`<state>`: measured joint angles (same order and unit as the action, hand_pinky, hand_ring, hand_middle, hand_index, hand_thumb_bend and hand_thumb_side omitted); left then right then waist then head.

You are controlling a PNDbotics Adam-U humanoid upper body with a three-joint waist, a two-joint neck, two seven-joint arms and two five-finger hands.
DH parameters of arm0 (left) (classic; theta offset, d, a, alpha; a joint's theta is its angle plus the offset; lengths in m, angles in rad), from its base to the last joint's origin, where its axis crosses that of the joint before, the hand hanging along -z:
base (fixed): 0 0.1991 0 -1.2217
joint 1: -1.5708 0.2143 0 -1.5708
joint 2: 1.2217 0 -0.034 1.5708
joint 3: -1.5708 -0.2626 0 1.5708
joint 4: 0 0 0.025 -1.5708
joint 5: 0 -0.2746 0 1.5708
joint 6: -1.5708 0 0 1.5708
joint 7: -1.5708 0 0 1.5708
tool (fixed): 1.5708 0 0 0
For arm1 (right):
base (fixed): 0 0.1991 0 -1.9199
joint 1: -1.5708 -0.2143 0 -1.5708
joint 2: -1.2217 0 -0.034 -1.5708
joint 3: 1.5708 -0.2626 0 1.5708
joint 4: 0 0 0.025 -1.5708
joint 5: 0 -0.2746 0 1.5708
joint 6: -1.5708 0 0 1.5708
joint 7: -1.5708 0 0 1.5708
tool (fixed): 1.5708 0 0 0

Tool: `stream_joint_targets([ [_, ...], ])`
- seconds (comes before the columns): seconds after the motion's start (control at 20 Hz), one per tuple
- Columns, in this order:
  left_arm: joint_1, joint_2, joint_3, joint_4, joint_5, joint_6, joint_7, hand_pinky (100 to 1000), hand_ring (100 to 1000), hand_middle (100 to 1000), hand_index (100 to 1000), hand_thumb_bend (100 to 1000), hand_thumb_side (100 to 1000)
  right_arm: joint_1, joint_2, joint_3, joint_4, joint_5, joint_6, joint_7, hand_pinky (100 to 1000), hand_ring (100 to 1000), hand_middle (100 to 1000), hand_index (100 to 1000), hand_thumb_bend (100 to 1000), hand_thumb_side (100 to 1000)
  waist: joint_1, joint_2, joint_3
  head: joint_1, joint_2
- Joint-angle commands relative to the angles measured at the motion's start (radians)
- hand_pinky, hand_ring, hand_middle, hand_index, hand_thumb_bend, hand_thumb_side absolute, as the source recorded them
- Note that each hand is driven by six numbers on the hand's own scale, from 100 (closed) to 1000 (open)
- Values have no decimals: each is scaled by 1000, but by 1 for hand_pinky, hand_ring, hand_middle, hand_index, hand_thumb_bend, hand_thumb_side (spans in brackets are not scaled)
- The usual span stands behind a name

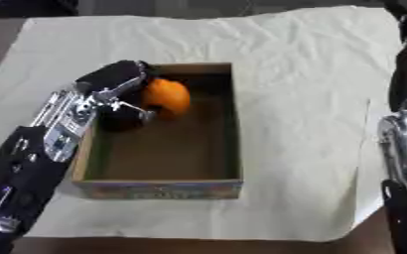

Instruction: Pick up objects on the table and place them in the box.

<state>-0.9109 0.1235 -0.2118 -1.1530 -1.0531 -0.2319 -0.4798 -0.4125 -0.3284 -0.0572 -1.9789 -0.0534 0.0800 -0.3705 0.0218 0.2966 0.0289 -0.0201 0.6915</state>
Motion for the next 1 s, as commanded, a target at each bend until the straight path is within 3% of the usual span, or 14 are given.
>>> stream_joint_targets([
  [0.05, -4, 5, -4, 21, -30, -26, -46, 361, 563, 641, 800, 194, 224, -6, -14, -2, -21, 6, 4, -2, 875, 1000, 524, 819, 100, 1000, -3, -15, -3, 2, -11],
  [0.3, 0, 5, 10, -21, -16, -35, -68, 367, 583, 666, 821, 378, 418, -2, -13, -2, -21, 6, 8, -5, 875, 1000, 524, 818, 100, 1000, -3, -18, 0, 0, -2],
  [0.55, 2, 11, 39, -136, 91, 4, -72, 338, 574, 661, 788, 520, 650, 1, -8, -1, -21, 7, 10, -6, 873, 1000, 524, 817, 100, 1000, -3, -24, 5, 0, -2],
  [0.75, 14, 20, 76, -256, 204, 88, -41, 302, 559, 642, 745, 438, 740, -3, -5, -2, -21, 9, 9, -9, 872, 1000, 525, 816, 100, 1000, -5, -30, 9, -3, -2],
  [0.9, 34, 29, 122, -373, 332, 184, 68, 258, 531, 611, 721, 366, 801, -5, -3, -2, -21, 11, 6, -10, 871, 1000, 525, 815, 100, 1000, -7, -35, 16, -13, -2],
  [1.0, 51, 34, 142, -440, 452, 247, 155, 260, 536, 624, 729, 249, 811, -5, -1, -2, -21, 12, 5, -10, 870, 1000, 526, 815, 100, 1000, -8, -37, 22, -18, -3],
])
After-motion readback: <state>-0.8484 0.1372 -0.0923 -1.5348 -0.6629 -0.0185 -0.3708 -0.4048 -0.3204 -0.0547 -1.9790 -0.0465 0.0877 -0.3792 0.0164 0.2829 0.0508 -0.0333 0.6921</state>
